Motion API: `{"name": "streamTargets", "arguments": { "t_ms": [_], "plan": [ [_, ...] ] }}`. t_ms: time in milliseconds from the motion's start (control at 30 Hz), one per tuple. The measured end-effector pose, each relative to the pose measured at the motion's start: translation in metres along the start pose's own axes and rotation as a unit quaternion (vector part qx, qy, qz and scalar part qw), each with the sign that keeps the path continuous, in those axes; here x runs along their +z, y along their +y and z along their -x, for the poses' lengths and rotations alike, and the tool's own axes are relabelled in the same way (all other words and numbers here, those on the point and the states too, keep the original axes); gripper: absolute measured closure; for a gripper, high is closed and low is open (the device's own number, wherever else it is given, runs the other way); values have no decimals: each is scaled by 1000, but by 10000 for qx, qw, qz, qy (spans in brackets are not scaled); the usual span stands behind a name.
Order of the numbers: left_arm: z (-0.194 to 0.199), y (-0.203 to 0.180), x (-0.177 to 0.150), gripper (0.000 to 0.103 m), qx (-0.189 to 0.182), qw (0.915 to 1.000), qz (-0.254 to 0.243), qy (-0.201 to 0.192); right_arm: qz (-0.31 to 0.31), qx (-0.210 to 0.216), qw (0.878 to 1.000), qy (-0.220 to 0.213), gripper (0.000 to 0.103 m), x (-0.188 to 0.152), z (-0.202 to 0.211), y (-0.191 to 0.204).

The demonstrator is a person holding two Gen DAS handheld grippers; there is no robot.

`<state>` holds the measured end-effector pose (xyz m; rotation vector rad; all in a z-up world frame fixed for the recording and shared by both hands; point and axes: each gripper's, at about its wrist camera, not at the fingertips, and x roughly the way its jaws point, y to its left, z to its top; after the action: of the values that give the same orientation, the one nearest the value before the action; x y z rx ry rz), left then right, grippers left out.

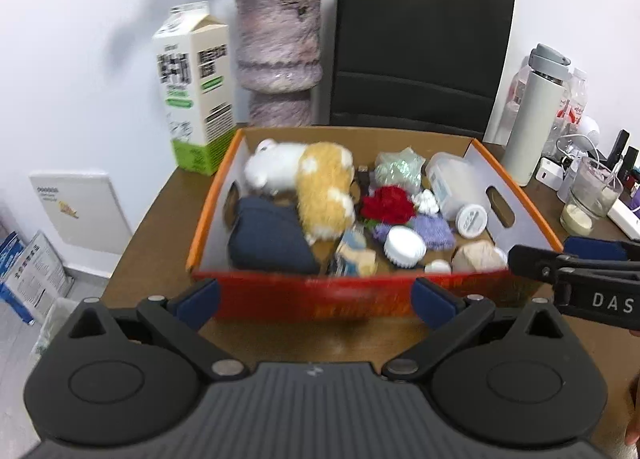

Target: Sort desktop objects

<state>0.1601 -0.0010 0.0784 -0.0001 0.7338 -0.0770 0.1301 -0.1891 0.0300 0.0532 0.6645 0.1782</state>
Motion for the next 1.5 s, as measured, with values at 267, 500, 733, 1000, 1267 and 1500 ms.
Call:
{"name": "streamTargets", "arguments": {
  "t_ms": [267, 500, 733, 1000, 1267, 1500],
  "plan": [
    [26, -2, -64, 0, 112, 9997, -80, -185, 193, -165, 9992, -313, 23, -63, 27, 13],
    [28, -15, -118, 0, 80, 9993, -312, -165, 28, -248, 9997, 55, 19, -119, 28, 12],
    [26, -13, -144, 0, 13, 9998, -165, -58, 108, -522, 9984, 183, 12, -148, 34, 12],
    [34, -7, -153, 0, 117, 9998, -43, -162, 125, -519, 9984, 169, 0, -156, 38, 12],
    [29, -7, -150, 0, 201, 9997, -5, -143, 125, -505, 9985, 177, 0, -153, 34, 14],
    [29, -7, -149, 0, 203, 9997, -3, -145, 123, -499, 9985, 176, 0, -153, 34, 13]
  ]
}}
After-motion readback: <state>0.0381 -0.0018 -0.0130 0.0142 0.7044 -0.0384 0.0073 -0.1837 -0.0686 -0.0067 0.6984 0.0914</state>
